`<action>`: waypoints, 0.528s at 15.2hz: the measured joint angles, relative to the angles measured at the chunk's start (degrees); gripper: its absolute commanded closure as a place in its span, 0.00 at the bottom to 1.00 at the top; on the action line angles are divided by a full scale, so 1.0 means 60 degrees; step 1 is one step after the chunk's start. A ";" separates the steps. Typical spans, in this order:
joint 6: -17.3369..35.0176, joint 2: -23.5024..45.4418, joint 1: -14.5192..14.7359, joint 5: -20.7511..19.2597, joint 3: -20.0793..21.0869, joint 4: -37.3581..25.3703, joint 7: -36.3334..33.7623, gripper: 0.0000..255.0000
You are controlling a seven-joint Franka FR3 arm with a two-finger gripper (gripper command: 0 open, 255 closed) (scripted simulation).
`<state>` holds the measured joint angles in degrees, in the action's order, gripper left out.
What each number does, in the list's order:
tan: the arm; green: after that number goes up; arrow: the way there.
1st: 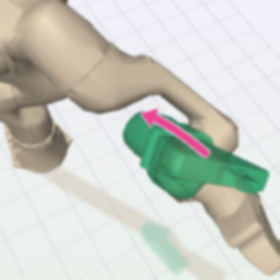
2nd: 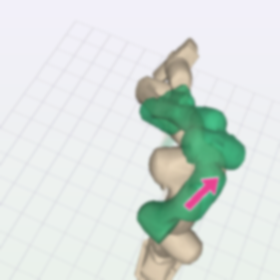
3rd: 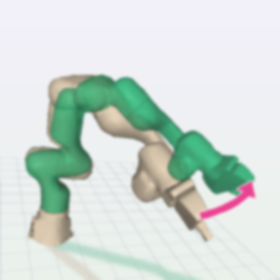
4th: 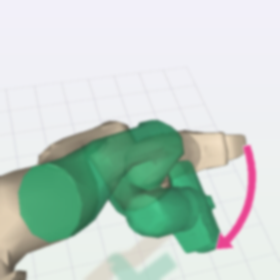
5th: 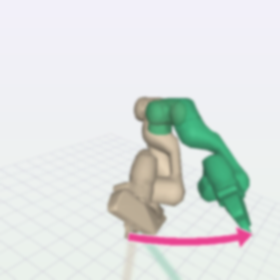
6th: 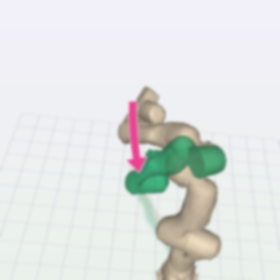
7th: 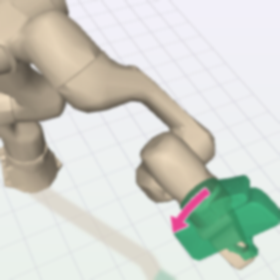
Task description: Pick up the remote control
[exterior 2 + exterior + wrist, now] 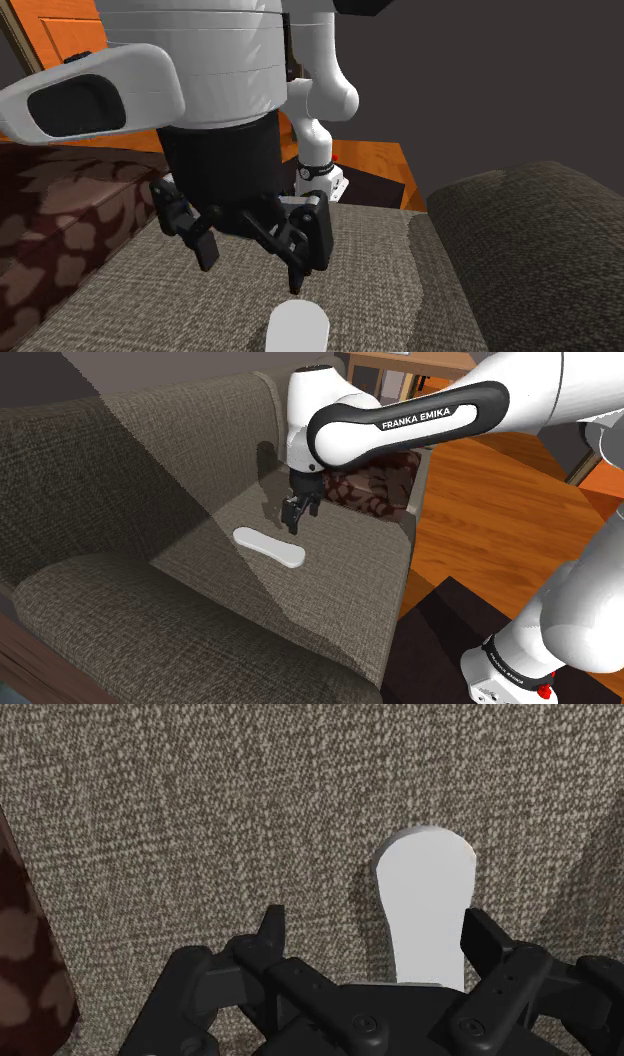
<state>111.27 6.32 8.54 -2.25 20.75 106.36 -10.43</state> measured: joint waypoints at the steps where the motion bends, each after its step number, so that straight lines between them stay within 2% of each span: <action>1: 0.0073 0.0326 0.0093 -0.0161 0.0048 -0.0244 -0.0069 0.00; 6: 0.0028 0.2228 0.0713 -0.1066 0.0167 -0.2114 -0.0366 0.00; 8: 0.0065 0.2663 0.0896 -0.1274 0.0171 -0.2491 -0.0426 0.00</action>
<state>111.66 22.30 13.91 -9.89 21.77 91.41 -12.99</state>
